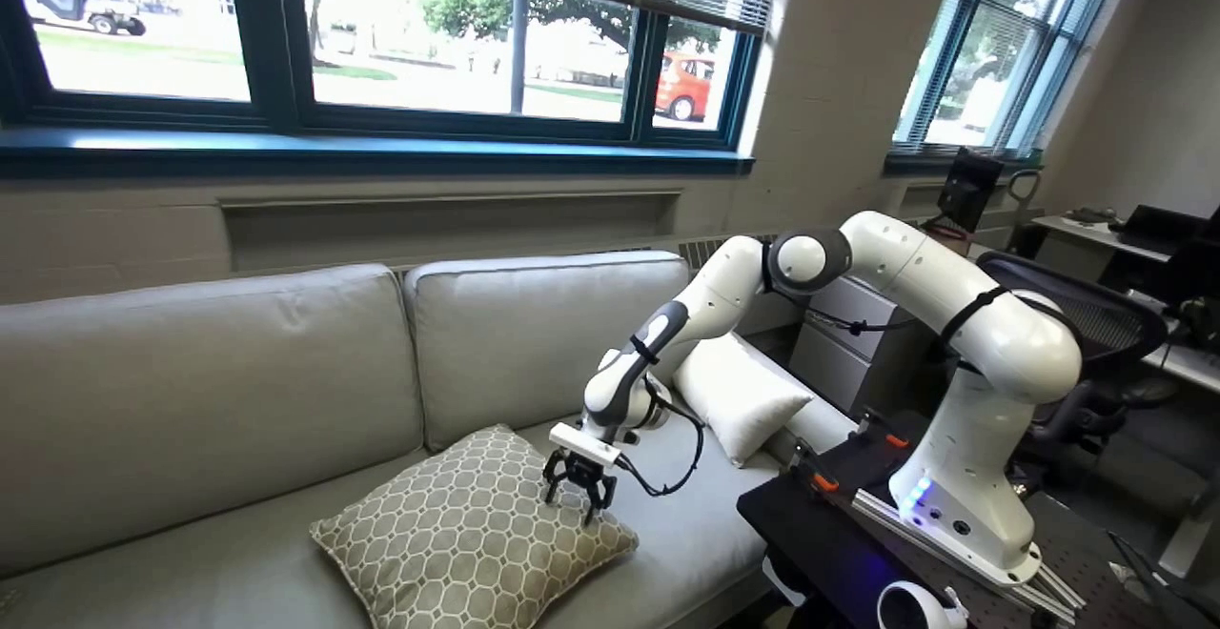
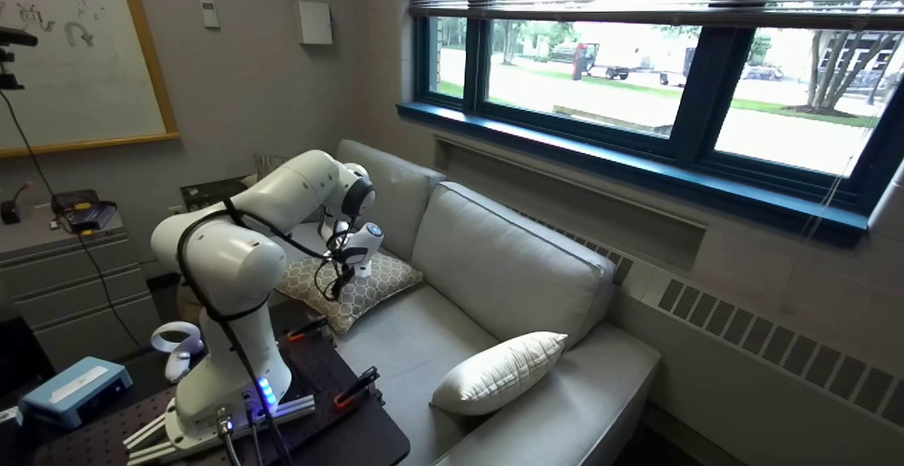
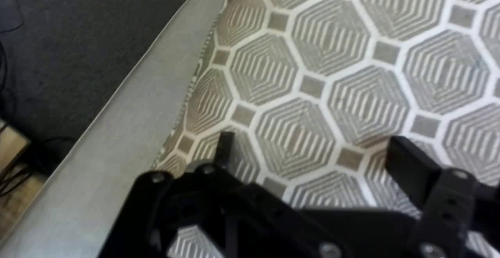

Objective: Put the pillows upright against the armrest

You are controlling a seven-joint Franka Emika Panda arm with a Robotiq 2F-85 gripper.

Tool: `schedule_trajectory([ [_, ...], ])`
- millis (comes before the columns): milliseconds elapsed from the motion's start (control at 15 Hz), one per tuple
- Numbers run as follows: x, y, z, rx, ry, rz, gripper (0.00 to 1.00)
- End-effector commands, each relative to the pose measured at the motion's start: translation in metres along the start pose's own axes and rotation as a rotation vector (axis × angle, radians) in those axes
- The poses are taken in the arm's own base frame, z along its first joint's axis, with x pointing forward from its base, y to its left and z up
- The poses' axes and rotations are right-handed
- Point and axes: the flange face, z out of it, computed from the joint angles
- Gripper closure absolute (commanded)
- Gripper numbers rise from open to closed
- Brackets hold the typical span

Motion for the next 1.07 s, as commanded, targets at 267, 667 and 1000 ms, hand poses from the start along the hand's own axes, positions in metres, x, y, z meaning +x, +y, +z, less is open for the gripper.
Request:
schedule_trajectory([
  [267,0.05,0.05,-0.018,-0.283,0.272,-0.146,0.0],
  [667,0.082,0.088,-0.013,-0.444,0.492,-0.365,0.0],
  [1000,0.091,0.09,-0.011,-0.507,0.57,-0.473,0.0],
])
